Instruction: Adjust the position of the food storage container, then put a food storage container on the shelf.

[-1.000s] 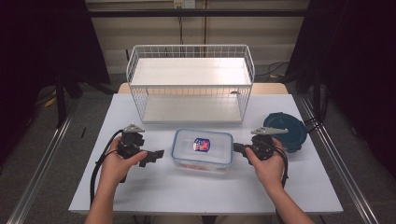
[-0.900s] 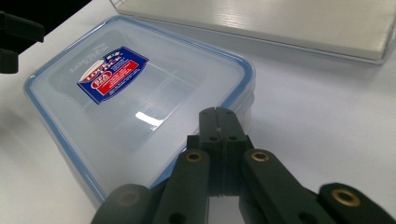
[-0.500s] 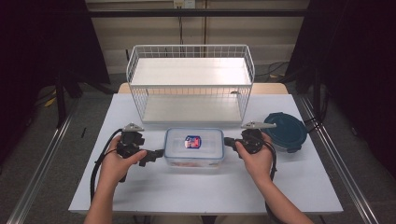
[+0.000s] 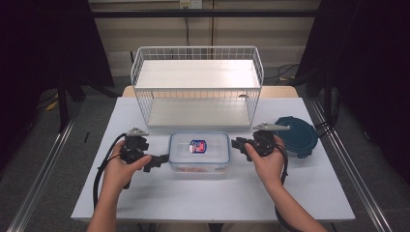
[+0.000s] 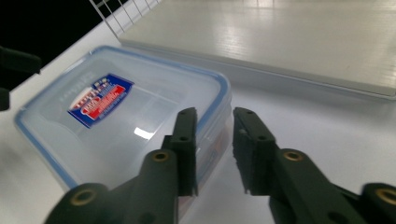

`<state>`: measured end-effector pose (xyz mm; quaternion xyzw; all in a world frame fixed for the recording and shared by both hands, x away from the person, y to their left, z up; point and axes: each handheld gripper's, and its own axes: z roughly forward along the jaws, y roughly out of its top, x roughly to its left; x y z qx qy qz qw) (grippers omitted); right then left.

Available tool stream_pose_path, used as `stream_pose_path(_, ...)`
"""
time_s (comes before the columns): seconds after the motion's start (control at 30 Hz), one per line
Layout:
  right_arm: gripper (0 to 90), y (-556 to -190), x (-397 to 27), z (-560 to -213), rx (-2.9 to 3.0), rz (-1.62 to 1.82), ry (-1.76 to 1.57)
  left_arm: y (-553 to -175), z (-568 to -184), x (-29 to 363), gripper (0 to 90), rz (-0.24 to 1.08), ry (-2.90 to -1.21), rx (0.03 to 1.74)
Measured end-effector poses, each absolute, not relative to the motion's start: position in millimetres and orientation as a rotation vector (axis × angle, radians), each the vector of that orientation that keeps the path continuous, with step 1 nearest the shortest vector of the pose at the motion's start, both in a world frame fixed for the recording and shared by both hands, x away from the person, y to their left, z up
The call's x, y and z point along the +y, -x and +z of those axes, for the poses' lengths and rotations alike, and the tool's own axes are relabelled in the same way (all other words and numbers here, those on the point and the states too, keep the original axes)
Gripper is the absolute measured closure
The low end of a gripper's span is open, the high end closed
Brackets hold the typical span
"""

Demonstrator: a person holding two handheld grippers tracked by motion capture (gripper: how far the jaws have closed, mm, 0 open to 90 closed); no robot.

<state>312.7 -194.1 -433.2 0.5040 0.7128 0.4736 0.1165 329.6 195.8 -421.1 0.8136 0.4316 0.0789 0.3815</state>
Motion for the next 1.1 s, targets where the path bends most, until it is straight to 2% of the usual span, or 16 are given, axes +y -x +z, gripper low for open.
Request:
stream_pose_path(0.1,63.6,-308.8,-197.2,-431.3,2.084,1.41,-1.484,-329.4,-420.8,196.1,4.4,0.201,-2.072,1.104)
stream_pose_path(0.33,44.6,-303.8,-203.4,-432.1,2.058,1.461,-1.521,-330.4,-423.0,193.8,4.2,0.194,-2.054,1.12)
stream_pose_path(0.57,32.6,-303.3,-204.5,-436.3,2.057,1.482,-1.525,-333.6,-423.0,191.4,4.3,0.201,-2.018,1.148)
stream_pose_path(0.77,25.3,-310.8,-198.6,-439.3,2.071,1.501,-1.532,-337.7,-425.8,191.6,3.9,0.17,-2.036,1.153)
stream_pose_path(1.1,12.4,-311.3,-200.2,-451.8,2.042,1.557,-1.61,-343.3,-427.2,187.3,0.1,0.047,-1.92,1.156)
